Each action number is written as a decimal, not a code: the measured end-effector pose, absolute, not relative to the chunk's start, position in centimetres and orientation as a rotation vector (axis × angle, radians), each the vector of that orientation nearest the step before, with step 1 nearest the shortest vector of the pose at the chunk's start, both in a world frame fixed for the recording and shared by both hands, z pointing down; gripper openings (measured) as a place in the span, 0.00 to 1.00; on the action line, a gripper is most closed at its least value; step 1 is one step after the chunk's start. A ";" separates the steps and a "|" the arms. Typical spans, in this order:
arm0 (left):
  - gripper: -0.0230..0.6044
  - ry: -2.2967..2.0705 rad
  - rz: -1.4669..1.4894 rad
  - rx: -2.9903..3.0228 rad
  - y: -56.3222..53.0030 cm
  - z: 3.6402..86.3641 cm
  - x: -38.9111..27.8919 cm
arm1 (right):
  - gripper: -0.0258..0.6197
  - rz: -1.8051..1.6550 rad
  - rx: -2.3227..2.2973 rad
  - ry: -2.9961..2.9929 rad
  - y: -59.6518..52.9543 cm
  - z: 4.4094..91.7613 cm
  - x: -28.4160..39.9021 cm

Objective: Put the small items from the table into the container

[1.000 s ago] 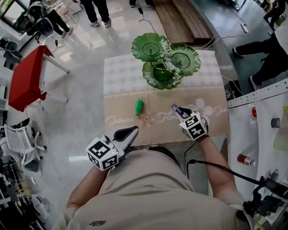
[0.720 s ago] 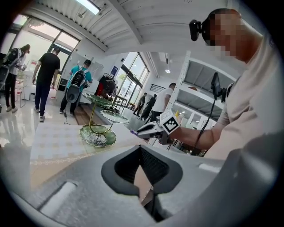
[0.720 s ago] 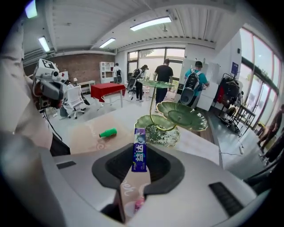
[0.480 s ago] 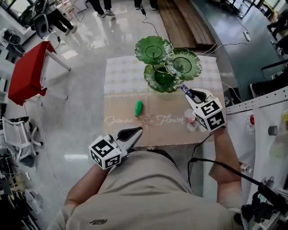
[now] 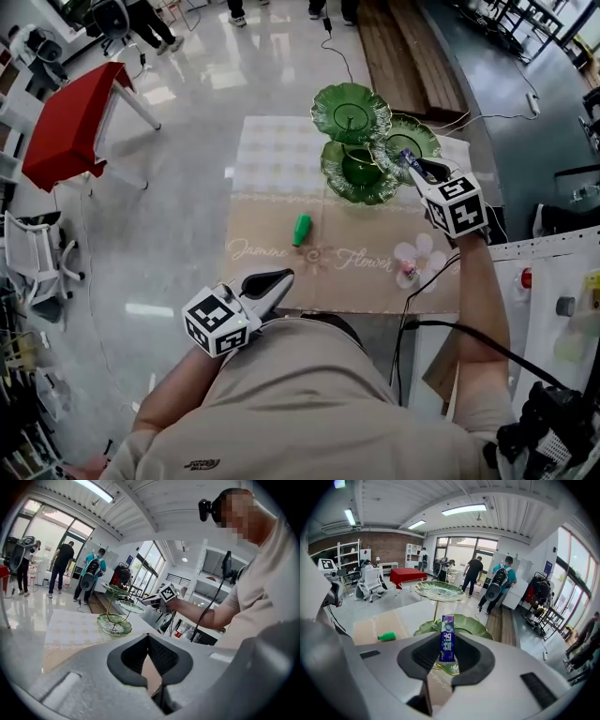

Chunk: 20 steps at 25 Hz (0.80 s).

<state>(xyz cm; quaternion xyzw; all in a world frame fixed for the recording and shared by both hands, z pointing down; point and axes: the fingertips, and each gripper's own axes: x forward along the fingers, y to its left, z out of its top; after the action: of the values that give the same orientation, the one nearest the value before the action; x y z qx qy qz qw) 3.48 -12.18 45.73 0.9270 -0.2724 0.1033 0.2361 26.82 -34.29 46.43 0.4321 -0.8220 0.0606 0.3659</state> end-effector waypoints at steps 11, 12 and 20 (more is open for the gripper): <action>0.05 -0.885 0.306 2.471 -12.1 46.4 -0.6 | 0.18 0.207 1.101 -1.956 -42.0 52.1 29.8; 0.05 -0.893 0.307 2.466 -12.2 46.4 -0.8 | 0.18 0.215 1.096 -1.947 -42.4 52.6 29.9; 0.05 -0.915 0.313 2.439 -12.8 46.4 -2.2 | 0.22 0.239 1.101 -1.909 -43.7 54.0 30.2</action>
<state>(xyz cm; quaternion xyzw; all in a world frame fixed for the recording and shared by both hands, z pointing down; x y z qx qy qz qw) -2.23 -12.82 46.45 0.8986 -0.3372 0.1153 0.2560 30.16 -43.71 54.04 0.4445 -0.7707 0.0963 0.4462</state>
